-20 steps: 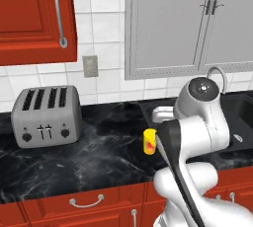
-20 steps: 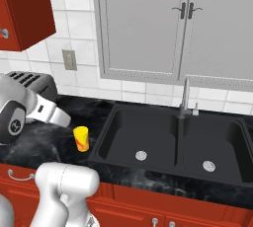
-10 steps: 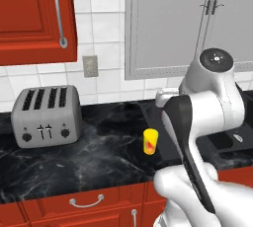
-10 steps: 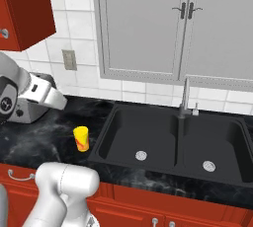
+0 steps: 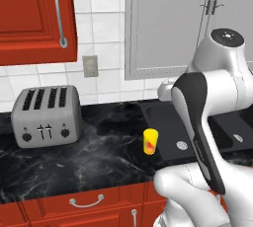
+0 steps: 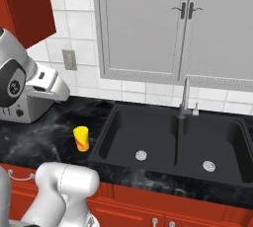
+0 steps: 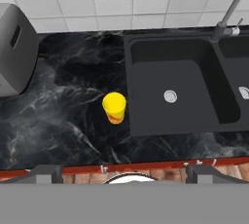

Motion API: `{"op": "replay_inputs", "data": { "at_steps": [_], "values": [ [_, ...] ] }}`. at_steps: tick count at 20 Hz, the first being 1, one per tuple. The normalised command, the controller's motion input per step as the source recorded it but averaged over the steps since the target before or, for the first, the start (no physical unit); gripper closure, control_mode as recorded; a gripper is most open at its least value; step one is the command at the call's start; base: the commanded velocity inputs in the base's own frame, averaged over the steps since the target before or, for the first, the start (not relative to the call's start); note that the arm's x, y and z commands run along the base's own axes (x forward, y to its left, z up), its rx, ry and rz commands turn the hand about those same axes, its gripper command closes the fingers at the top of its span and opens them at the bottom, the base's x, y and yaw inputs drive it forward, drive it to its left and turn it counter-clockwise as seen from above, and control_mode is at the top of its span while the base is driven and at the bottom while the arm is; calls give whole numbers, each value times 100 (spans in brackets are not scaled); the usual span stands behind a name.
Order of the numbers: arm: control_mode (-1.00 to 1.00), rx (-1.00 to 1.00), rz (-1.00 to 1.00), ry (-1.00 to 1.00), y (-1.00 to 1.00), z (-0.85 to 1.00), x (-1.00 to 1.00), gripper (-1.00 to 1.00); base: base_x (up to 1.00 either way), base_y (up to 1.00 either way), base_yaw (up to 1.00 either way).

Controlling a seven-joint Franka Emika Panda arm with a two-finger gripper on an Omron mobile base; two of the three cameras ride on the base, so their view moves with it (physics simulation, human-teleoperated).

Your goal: Pick the cup and bowl from the counter and place them on the counter next to the sink.

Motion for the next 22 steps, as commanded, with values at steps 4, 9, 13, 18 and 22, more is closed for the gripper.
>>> {"op": "replay_inputs", "data": {
  "at_steps": [4,9,13,18,22],
  "values": [
    [-100,0,0,0,0,0,0,-100,0,0,0],
    [-100,0,0,0,0,0,0,-100,0,0,0],
    [100,0,0,0,0,0,0,-100,0,3,0],
    [100,0,0,0,0,0,0,-100,-32,34,7],
    [100,0,0,0,0,0,0,-100,-74,44,7]
  ]
}}
